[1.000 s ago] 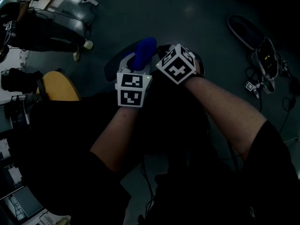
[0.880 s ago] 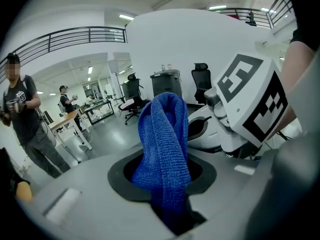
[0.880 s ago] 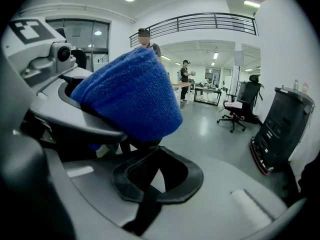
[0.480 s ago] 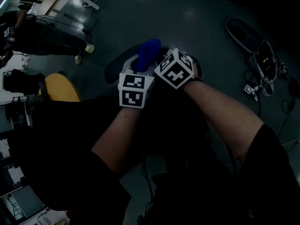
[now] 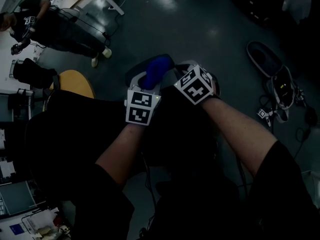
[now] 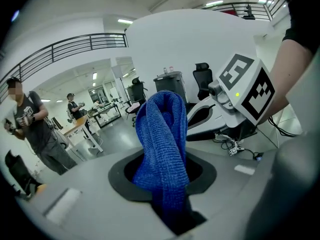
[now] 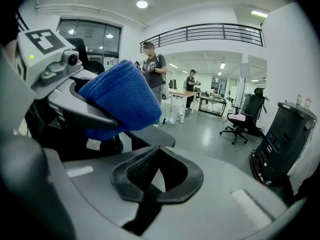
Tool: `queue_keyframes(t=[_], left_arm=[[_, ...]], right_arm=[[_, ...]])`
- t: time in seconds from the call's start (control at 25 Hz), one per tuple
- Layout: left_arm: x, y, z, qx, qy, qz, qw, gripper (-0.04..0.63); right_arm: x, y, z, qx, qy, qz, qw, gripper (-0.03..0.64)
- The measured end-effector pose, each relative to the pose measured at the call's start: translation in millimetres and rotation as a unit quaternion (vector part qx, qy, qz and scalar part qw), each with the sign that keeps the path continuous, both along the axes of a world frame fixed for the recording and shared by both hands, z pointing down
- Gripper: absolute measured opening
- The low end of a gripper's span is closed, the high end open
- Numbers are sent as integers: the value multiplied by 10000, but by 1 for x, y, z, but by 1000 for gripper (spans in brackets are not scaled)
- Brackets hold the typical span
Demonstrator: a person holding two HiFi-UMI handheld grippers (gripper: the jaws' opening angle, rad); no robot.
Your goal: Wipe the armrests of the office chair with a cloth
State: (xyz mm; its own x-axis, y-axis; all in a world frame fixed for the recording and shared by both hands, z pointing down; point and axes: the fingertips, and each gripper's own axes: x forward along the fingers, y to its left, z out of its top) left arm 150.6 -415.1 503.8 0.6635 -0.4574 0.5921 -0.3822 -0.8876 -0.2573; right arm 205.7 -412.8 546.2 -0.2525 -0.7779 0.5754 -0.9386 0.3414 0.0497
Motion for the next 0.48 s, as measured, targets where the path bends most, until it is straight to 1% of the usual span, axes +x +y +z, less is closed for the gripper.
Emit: queue_keyframes(t=[0.28,0.48], left_arm=[[-38,21,-21,103,75,-368,9992,126],[-73,40,-34,105,161,-587,9981,126]], right_arm=[[-29,27,-16,36,-63,-232,9997,3],[-54,48,-25,-2,-31,-354,9994,3]])
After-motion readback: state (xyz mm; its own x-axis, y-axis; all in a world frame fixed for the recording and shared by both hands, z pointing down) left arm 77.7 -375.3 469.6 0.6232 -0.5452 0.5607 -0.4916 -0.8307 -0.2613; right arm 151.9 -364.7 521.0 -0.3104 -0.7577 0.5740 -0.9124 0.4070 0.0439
